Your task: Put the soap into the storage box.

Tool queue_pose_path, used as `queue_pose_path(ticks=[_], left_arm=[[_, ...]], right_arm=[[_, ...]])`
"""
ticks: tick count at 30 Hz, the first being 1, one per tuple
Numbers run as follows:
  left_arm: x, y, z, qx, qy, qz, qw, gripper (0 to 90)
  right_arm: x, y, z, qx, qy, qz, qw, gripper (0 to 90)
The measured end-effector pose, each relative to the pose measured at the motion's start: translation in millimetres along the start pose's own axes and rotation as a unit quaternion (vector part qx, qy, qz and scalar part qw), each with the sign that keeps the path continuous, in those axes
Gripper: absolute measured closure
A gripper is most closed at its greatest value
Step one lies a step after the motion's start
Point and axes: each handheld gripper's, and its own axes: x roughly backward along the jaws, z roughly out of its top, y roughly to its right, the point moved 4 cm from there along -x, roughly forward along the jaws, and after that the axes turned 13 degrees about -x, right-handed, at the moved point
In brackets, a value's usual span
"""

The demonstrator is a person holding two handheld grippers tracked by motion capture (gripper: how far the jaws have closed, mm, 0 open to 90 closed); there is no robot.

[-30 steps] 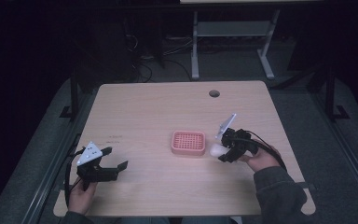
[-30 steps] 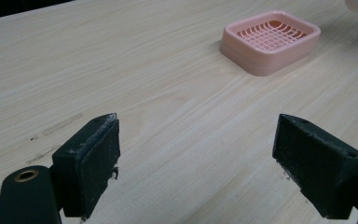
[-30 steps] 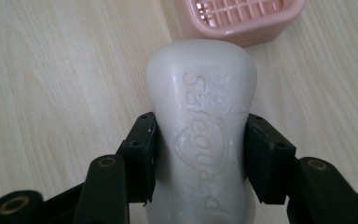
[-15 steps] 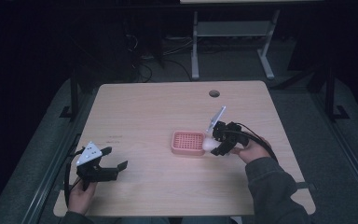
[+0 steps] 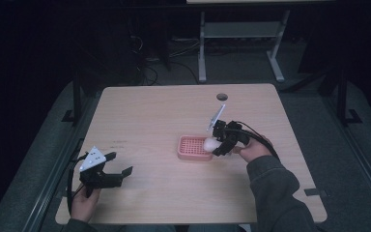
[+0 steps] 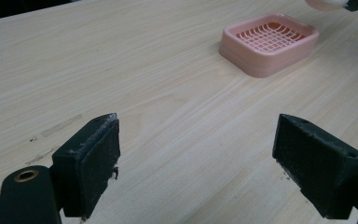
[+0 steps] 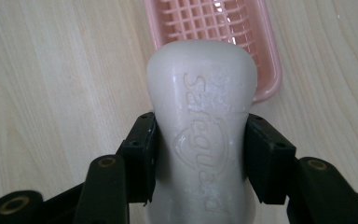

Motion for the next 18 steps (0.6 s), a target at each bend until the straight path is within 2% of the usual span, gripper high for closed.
queue_pose_path(ticks=[18], left_arm=[[-0.2, 0.0, 0.4, -0.001, 0.001, 0.000, 1.0000, 14.5]], right_arm=[[-15.5, 3.5, 8.9, 0.002, -0.009, 0.013, 0.9999, 48.8]])
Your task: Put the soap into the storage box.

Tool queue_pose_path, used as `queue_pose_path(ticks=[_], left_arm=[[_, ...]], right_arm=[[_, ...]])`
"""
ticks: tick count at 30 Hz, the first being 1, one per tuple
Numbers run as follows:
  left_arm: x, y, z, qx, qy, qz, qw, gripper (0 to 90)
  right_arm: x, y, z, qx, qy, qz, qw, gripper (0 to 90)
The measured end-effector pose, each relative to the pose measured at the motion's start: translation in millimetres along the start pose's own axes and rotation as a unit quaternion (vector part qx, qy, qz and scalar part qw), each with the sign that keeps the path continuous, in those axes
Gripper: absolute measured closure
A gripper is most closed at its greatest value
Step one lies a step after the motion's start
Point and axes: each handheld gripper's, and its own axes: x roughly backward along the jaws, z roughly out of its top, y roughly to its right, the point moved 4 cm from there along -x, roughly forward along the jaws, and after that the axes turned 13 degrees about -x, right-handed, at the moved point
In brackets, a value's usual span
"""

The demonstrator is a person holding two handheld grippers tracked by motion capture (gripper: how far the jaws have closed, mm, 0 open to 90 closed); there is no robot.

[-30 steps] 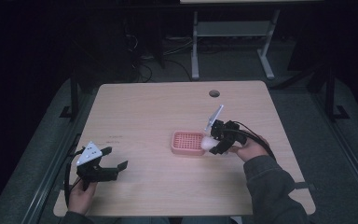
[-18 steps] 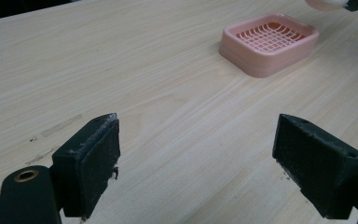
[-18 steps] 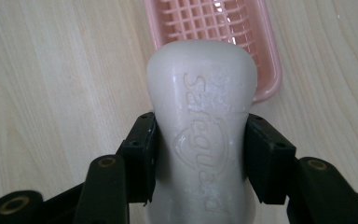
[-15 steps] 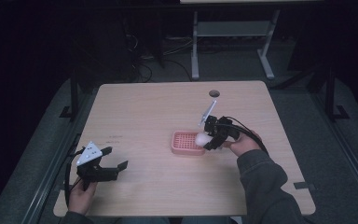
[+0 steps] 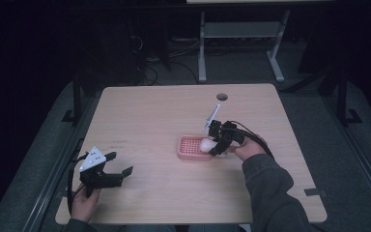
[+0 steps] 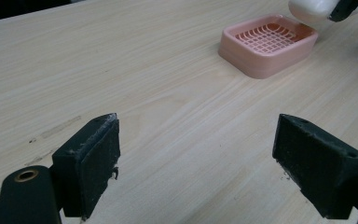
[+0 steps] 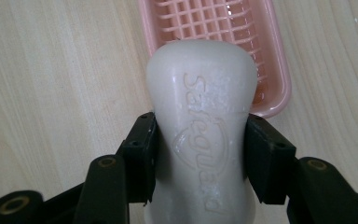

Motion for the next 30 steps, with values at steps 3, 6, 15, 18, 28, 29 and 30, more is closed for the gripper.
queue_pose_path(ticks=[3, 6, 15, 18, 28, 29, 30], left_arm=[[-0.1, 0.1, 0.1, -0.001, 0.000, 0.000, 1.0000, 14.5], [-0.2, 0.2, 0.1, 0.000, 0.000, 0.000, 1.0000, 14.5], [-0.3, -0.1, -0.2, 0.003, 0.000, 0.000, 1.0000, 14.5], [-0.5, -0.3, -0.3, 0.003, 0.000, 0.000, 1.0000, 14.5], [-0.3, -0.4, -0.1, 0.003, 0.002, 0.000, 1.0000, 14.5], [-0.2, -0.4, -0.1, 0.003, 0.002, 0.000, 1.0000, 14.6], [-0.1, -0.3, 0.0, 0.003, 0.002, 0.000, 1.0000, 14.5]], right_arm=[[-0.6, 0.8, 0.3, -0.003, -0.001, 0.000, 1.0000, 48.8], [-0.1, -0.1, 1.8, 0.001, -0.008, -0.006, 0.9999, 48.8], [6.6, -2.3, 14.6, 0.010, -0.003, -0.007, 0.9999, 48.8], [7.5, -4.2, 19.8, 0.017, -0.007, -0.010, 0.9998, 48.8], [7.3, -9.6, 37.1, 0.035, -0.014, -0.017, 0.9991, 48.8], [7.2, -10.1, 38.5, 0.036, -0.014, -0.017, 0.9991, 48.8], [7.3, -10.4, 40.0, 0.037, -0.013, -0.016, 0.9991, 48.8]])
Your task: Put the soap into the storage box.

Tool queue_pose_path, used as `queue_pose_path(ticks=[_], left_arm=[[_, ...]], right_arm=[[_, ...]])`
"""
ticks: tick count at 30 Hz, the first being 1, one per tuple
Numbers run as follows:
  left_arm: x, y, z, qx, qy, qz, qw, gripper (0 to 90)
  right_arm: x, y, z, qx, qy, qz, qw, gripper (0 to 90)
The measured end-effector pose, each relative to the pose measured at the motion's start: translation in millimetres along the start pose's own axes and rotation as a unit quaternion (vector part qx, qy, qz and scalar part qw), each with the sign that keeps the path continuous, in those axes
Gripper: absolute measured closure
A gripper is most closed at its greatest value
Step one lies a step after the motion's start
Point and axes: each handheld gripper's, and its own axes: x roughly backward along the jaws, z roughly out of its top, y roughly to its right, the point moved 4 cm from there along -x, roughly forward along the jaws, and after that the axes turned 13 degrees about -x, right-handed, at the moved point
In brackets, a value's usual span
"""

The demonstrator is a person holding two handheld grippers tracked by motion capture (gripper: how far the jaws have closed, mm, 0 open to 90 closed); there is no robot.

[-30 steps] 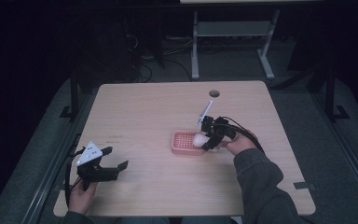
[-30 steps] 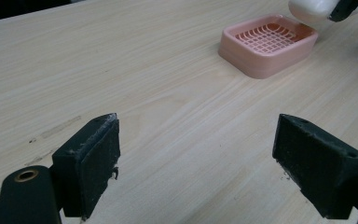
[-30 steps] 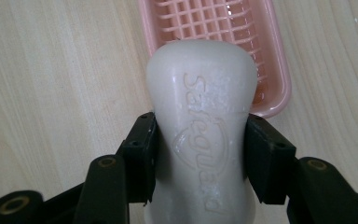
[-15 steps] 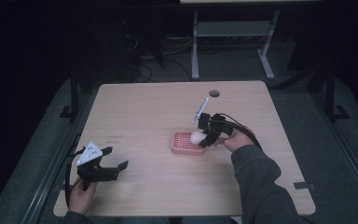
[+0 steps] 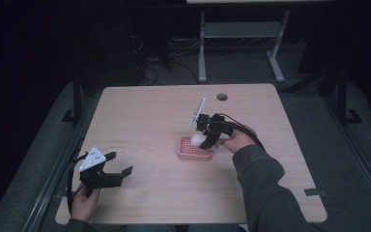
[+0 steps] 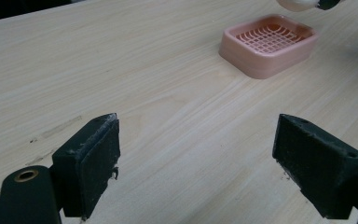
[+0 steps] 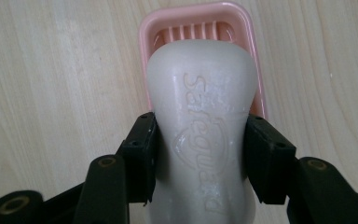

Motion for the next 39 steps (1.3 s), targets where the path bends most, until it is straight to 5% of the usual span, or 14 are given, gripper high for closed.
queue_pose_path(ticks=[39], left_arm=[[-0.7, -0.3, -0.1, 0.002, 0.001, -0.001, 1.0000, 14.5]], right_arm=[[-39.3, 7.0, 20.4, -0.003, -0.022, 0.020, 0.9996, 48.7]])
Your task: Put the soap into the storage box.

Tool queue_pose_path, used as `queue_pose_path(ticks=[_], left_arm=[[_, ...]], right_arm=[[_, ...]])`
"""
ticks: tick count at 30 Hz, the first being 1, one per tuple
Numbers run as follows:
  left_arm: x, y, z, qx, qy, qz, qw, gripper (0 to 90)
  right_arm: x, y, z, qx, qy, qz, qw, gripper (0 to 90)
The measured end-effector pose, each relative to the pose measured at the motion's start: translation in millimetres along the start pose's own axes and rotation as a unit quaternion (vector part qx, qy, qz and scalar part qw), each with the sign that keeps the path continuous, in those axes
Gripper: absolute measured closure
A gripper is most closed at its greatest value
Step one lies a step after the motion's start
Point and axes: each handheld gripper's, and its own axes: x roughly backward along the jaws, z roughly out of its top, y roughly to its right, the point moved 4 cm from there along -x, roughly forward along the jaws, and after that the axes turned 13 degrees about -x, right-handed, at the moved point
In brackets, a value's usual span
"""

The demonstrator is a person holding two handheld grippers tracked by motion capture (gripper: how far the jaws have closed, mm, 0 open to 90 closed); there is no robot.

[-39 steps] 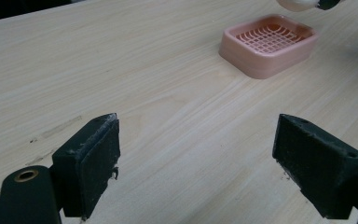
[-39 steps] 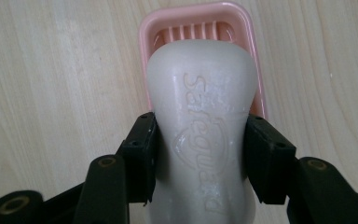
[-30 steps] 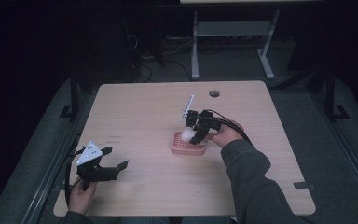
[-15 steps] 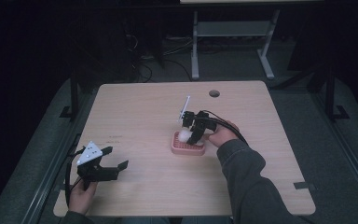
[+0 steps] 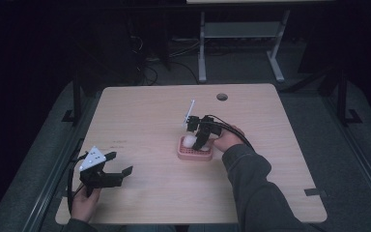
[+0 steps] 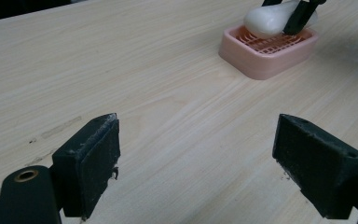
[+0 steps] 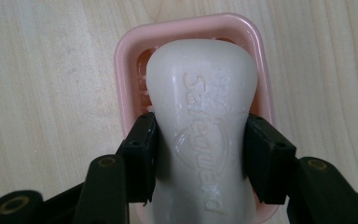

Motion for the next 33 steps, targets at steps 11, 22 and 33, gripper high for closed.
queue_pose_path(ticks=[11, 22, 33], left_arm=[[0.3, -0.4, 0.0, 0.000, 0.001, 0.001, 1.0000, 14.6], [0.1, 0.0, 0.2, 0.000, 0.001, 0.000, 1.0000, 14.5], [0.2, 0.2, 0.6, -0.001, 0.000, -0.001, 1.0000, 14.5]], right_arm=[[-7.5, 0.0, 1.8, 0.002, -0.008, -0.002, 1.0000, 48.6], [-11.4, -0.1, 2.6, 0.002, -0.013, 0.000, 0.9999, 48.5], [-11.3, -0.3, 3.2, 0.000, -0.013, -0.002, 0.9999, 47.9]])
